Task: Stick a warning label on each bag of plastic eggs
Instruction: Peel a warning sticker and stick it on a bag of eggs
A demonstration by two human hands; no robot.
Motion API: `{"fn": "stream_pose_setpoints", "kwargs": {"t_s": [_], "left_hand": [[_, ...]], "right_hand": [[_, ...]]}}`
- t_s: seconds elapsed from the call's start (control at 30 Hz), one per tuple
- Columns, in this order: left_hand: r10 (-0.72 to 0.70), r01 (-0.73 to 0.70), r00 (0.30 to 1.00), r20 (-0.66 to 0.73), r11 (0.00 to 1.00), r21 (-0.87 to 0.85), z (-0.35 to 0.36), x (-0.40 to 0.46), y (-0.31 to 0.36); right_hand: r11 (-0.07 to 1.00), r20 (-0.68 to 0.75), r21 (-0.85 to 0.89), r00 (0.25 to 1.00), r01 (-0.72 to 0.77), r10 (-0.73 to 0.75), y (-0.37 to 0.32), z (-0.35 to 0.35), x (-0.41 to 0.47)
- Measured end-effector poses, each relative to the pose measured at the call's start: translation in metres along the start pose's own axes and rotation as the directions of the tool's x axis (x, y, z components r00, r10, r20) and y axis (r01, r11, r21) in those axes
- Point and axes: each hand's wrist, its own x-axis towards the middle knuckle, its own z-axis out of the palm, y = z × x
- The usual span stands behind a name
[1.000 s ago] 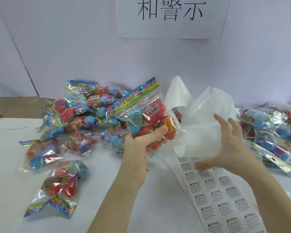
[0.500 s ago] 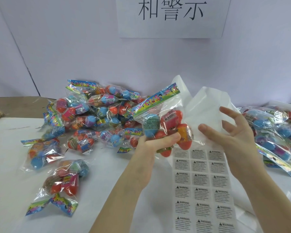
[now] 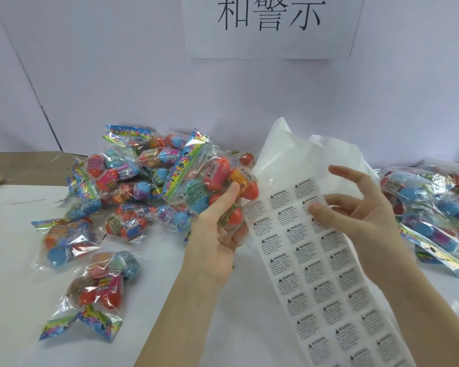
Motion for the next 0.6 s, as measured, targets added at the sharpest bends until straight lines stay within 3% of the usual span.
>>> {"fn": "stream_pose_setpoints", "kwargs": {"t_s": [0.17,0.37,0.5,0.6], "left_hand": [[0.002,-0.002,1.000,-0.022,1.000,-0.011,0.003,-0.001,0.000],[-0.007,0.008,0.999,-0.047,1.000,0.024,0.003,-0.002,0.000],[-0.011,0.016,0.997,-0.074,0.998,0.055,0.003,-0.002,0.001],[-0.020,0.025,0.997,-0.074,0.997,0.071,0.004,-0.001,-0.001]], "right_hand": [[0.989,0.079,-0.042,0.988,0.139,-0.136,0.002,0.000,-0.002],[0.992,0.193,-0.084,0.978,0.095,-0.078,0.008,-0.003,0.000],[0.972,0.132,-0.184,0.984,0.144,-0.121,0.009,-0.004,0.001],[0.976,0.077,-0.142,0.985,0.167,-0.157,0.007,-0.002,0.004]]}}
